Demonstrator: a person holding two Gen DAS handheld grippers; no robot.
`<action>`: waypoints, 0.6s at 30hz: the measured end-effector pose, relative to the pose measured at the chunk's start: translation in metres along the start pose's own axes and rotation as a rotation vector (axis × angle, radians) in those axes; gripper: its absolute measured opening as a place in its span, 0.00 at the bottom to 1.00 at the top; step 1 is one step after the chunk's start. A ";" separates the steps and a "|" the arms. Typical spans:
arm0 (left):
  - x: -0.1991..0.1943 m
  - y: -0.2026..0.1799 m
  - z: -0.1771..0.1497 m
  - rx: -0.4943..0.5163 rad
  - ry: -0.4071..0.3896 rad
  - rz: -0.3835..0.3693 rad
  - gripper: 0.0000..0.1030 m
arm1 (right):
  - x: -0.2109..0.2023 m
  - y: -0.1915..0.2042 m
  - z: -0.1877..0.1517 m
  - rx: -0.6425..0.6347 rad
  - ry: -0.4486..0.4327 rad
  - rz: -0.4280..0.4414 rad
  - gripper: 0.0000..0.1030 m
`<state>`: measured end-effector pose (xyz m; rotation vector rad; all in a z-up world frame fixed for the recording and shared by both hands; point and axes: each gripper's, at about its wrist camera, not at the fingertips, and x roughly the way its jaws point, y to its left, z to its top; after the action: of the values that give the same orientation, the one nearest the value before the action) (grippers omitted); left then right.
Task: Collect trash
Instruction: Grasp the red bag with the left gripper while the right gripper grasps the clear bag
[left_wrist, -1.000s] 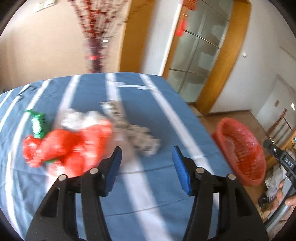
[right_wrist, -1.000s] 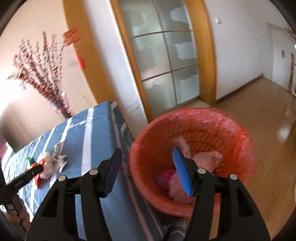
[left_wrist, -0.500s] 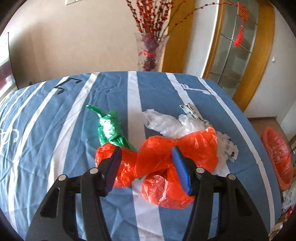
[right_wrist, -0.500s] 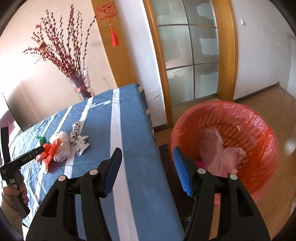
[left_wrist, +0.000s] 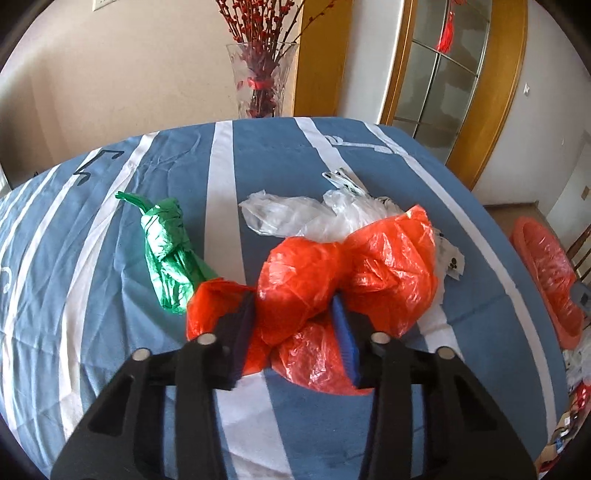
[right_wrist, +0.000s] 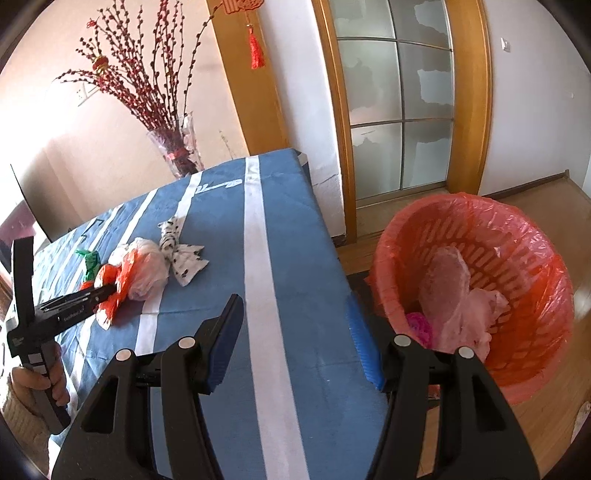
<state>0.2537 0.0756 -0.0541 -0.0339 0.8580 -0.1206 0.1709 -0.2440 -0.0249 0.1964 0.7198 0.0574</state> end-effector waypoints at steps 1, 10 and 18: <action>-0.002 0.000 0.000 -0.002 -0.004 -0.003 0.30 | 0.001 0.002 0.000 -0.003 0.001 0.002 0.56; -0.037 0.021 -0.003 -0.072 -0.081 -0.026 0.21 | 0.005 0.026 0.003 -0.035 0.009 0.050 0.56; -0.081 0.065 -0.007 -0.165 -0.155 0.001 0.21 | 0.023 0.081 0.009 -0.121 0.031 0.135 0.56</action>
<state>0.2020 0.1497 -0.0033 -0.1949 0.7112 -0.0452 0.1955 -0.1629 -0.0170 0.1280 0.7308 0.2328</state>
